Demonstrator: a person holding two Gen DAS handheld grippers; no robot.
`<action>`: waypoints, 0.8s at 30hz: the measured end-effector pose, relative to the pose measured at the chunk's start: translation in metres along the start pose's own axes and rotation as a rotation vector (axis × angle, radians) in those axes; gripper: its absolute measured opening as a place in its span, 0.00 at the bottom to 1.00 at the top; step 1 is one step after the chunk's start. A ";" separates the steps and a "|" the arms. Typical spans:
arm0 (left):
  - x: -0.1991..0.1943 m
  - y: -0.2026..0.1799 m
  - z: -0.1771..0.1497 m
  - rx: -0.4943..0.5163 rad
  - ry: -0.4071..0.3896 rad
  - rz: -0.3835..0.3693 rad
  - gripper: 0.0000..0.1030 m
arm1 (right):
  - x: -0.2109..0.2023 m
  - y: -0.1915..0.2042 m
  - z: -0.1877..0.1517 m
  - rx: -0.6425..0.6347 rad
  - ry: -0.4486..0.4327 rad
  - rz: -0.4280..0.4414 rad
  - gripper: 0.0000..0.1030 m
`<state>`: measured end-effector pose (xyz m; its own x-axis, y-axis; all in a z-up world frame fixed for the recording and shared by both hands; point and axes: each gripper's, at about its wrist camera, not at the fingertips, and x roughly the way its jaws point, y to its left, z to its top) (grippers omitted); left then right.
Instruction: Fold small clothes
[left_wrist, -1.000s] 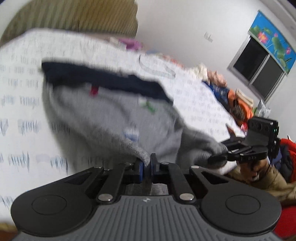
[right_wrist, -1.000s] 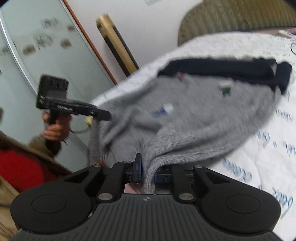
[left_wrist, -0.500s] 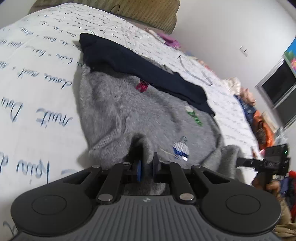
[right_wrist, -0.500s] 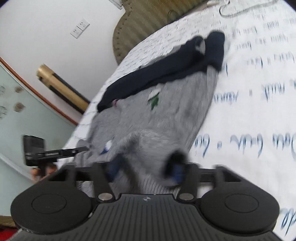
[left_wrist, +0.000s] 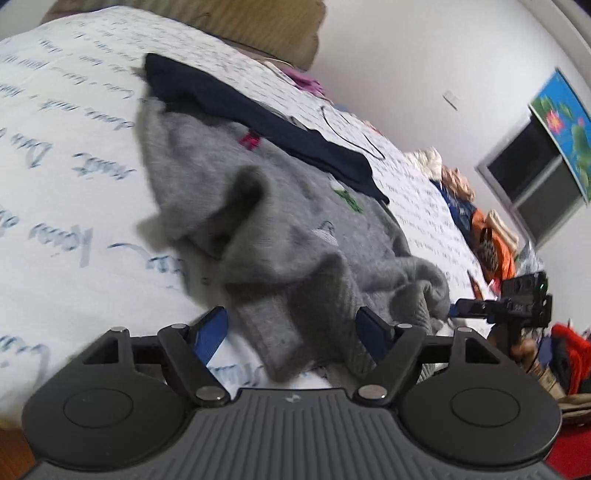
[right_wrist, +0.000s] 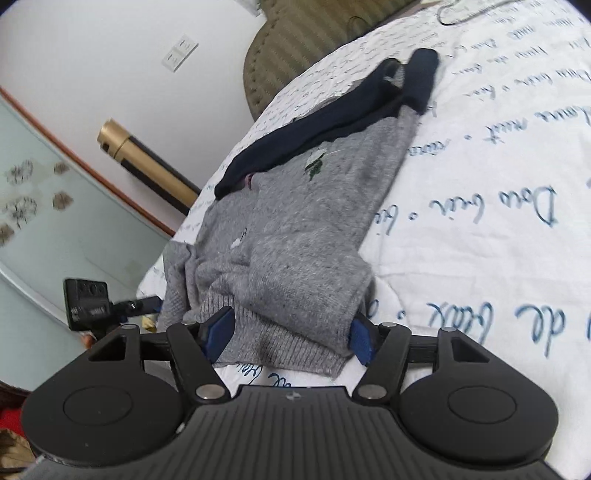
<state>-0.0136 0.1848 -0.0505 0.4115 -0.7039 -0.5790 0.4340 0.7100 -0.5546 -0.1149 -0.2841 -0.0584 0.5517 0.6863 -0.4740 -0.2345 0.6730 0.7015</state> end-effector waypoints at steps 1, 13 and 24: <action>0.004 -0.002 0.000 0.012 0.002 -0.005 0.74 | 0.002 0.002 -0.001 -0.015 0.009 0.002 0.66; 0.023 -0.027 -0.003 0.090 0.042 0.027 0.14 | 0.058 0.075 -0.020 -0.461 0.013 -0.214 0.58; -0.025 -0.079 0.014 0.271 -0.131 0.068 0.12 | 0.033 0.092 0.002 -0.312 -0.002 -0.020 0.11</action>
<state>-0.0471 0.1460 0.0168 0.5391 -0.6645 -0.5175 0.5925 0.7359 -0.3276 -0.1164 -0.2005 -0.0087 0.5599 0.6721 -0.4846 -0.4582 0.7384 0.4948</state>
